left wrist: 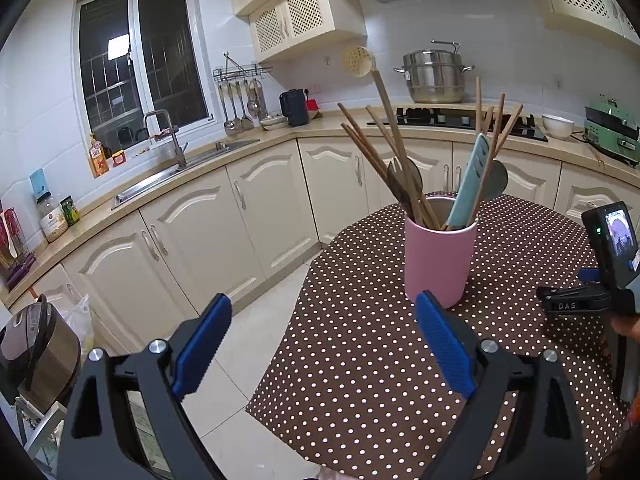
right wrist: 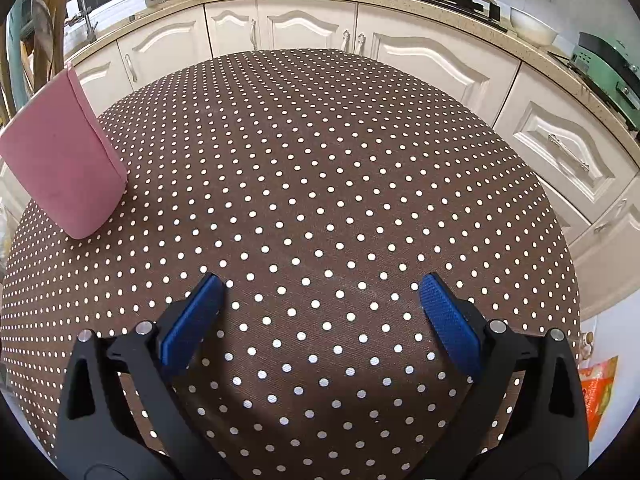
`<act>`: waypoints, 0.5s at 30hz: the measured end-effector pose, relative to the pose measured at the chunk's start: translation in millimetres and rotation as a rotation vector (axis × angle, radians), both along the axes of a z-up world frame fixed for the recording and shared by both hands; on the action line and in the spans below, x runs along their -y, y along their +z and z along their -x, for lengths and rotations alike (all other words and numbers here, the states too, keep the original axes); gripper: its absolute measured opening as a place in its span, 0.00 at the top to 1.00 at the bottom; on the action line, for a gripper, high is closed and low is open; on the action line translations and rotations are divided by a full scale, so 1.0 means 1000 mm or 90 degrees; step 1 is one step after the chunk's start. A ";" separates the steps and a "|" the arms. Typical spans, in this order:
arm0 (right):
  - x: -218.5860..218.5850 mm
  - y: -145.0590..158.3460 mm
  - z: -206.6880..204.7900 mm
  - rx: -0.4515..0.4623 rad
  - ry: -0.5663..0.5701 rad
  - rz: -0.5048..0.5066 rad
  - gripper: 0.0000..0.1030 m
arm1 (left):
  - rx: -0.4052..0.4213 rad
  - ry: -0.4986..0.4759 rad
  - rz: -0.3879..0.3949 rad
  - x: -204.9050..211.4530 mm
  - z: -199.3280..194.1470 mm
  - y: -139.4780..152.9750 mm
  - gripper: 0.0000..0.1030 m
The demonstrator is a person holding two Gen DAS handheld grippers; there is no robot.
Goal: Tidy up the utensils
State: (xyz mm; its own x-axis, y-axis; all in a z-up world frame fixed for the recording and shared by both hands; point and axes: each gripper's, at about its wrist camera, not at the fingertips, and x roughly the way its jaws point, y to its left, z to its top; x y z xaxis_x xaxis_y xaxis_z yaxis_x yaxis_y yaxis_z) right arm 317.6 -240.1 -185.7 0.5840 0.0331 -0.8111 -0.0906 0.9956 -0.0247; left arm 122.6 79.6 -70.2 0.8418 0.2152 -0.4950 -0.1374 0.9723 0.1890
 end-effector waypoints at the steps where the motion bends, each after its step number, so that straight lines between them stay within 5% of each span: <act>1: 0.000 0.000 0.000 0.000 0.000 -0.003 0.06 | 0.002 0.000 -0.002 0.001 0.002 0.000 0.12; 15: -0.001 0.000 -0.001 -0.001 0.000 -0.005 0.06 | 0.023 -0.019 0.017 0.002 0.043 0.017 0.12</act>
State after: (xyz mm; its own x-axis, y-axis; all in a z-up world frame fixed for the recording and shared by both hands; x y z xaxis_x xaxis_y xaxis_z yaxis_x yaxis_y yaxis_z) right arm 318.6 -239.6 -186.2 0.5833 0.0391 -0.8113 -0.0902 0.9958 -0.0168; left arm 79.9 77.8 -53.6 0.8650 0.1764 -0.4697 -0.1137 0.9807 0.1591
